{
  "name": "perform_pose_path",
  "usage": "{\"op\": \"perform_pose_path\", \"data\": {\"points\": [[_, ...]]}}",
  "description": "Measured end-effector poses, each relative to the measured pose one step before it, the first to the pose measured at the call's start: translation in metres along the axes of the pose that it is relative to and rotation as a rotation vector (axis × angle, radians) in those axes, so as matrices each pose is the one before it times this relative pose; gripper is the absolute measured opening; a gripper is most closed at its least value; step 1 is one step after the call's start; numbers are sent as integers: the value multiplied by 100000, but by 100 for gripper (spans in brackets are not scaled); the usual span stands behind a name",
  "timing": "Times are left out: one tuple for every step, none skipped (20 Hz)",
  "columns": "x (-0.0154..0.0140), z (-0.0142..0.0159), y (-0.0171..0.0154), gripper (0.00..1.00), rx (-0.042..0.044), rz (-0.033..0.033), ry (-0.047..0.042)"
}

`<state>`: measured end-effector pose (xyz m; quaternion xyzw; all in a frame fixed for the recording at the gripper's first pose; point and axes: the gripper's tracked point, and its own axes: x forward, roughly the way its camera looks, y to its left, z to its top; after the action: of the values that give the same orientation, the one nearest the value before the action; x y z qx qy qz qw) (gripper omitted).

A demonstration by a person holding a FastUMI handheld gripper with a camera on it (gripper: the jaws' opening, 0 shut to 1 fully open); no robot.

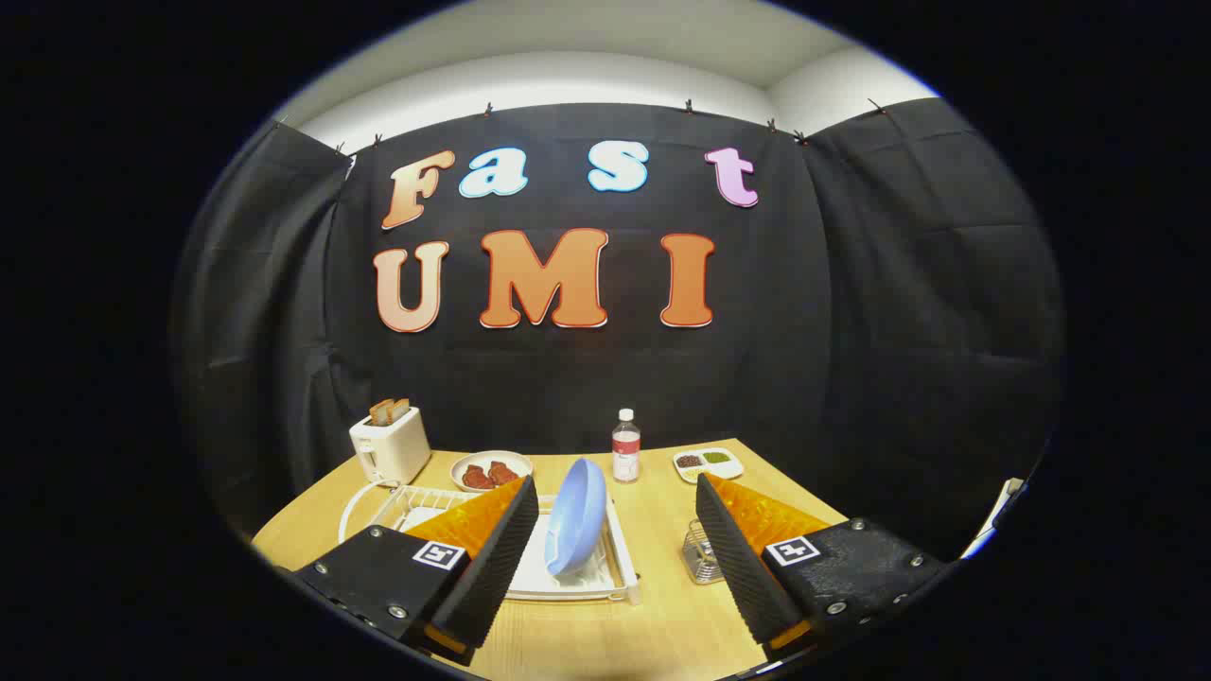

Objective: Take the plate from the dish rack, then take the spoon from the basket and place it into the plate.

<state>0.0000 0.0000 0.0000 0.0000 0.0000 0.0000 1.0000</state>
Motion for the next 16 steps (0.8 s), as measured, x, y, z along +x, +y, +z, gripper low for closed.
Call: {"op": "perform_pose_path", "data": {"points": [[-100,356,484,100,-137,1152,127],[-110,515,276,100,-417,966,-446],[105,495,147,100,-603,828,-793],[119,497,69,100,-459,684,-1070],[268,364,0,100,-153,613,-865],[203,168,110,100,-106,796,-257],[161,148,10,100,-102,521,-452],[221,180,-91,100,-212,-101,-560],[199,60,-204,100,-159,-484,-155],[224,-242,-122,100,42,-282,870],[167,-413,70,100,334,331,1212],[124,-220,96,100,458,743,906],[82,25,32,100,385,679,315],[312,-19,-75,100,2,799,194],[262,-188,-10,100,-234,758,113],[425,-260,-109,100,-329,466,753]]}}
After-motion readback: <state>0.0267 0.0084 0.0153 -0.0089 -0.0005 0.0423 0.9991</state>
